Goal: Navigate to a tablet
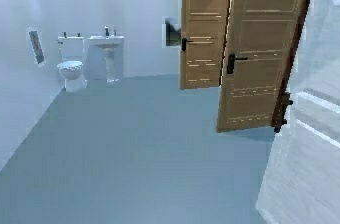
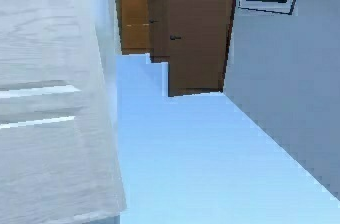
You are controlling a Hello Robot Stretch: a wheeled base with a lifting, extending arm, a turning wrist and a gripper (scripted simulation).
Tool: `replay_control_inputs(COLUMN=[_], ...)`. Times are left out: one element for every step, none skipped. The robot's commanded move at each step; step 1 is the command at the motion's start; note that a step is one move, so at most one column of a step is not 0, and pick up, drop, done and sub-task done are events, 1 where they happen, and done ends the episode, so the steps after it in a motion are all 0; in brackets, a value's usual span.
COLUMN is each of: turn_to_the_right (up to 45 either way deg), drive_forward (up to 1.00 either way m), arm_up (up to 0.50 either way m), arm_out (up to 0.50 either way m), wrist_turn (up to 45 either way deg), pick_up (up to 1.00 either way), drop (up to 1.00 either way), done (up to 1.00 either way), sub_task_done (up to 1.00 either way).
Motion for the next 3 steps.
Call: replay_control_inputs(turn_to_the_right=[0.0, 0.0, 3.0], drive_forward=[1.00, 1.00, 0.00], arm_up=[0.00, 0.00, 0.00], arm_out=[0.00, 0.00, 0.00], wrist_turn=[0.0, 0.0, 0.0], pick_up=[0.00, 0.00, 0.00], drop=[0.00, 0.00, 0.00], done=[0.00, 0.00, 0.00], sub_task_done=[0.00, 0.00, 0.00])
